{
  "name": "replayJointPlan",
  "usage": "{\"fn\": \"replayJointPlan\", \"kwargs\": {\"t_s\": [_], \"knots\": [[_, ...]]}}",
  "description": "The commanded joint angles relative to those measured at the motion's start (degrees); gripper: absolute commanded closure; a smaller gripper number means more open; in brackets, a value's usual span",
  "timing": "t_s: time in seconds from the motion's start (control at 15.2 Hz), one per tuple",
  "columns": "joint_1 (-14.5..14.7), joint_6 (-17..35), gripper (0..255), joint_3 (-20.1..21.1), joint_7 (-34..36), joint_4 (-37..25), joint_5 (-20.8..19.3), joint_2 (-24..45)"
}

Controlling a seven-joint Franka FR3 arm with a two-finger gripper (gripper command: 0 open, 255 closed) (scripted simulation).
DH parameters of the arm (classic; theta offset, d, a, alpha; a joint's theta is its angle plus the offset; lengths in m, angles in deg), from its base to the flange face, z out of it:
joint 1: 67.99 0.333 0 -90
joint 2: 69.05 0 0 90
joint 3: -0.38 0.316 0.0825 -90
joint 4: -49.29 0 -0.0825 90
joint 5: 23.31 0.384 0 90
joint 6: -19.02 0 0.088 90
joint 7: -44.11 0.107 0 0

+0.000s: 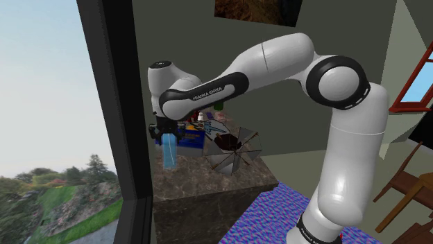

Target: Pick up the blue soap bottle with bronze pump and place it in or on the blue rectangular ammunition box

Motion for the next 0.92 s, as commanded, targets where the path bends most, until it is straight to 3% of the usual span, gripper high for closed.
{"fn": "replayJointPlan", "kwargs": {"t_s": [0.0, 0.86], "knots": [[-0.03, -1.17, 255, 0.1, -0.36, -0.77, 0.35, -0.47], [-0.02, -10.17, 255, 0.55, -2.71, -7.93, 2.2, -2.71]]}}
